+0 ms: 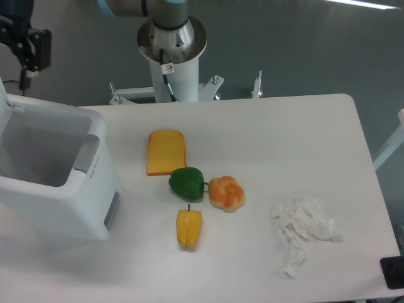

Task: Close the trash can
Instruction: 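Push the lid down with the gripper until it shuts on the can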

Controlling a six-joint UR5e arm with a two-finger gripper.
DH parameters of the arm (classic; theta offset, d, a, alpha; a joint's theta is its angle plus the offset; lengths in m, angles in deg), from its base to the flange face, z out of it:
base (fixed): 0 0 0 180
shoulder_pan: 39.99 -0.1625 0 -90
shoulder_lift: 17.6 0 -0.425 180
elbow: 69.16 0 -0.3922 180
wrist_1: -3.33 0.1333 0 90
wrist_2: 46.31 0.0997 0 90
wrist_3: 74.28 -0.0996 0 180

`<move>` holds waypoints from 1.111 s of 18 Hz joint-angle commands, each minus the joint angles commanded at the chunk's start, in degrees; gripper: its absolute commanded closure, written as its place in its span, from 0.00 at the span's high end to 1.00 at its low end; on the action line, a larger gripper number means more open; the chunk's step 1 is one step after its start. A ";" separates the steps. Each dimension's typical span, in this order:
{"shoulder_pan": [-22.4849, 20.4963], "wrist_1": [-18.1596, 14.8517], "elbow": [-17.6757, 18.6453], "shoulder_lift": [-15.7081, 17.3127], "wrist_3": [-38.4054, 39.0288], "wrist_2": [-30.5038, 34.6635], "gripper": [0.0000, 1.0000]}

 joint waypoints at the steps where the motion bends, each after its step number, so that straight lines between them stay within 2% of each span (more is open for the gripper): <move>1: -0.35 0.00 0.26 -0.09 -0.17 0.00 1.00; 4: -0.62 0.17 1.23 -0.26 -0.18 0.09 1.00; 10: -0.88 1.31 1.14 -3.60 -0.18 2.99 1.00; 20: -4.66 2.73 1.32 -6.50 -1.31 5.36 1.00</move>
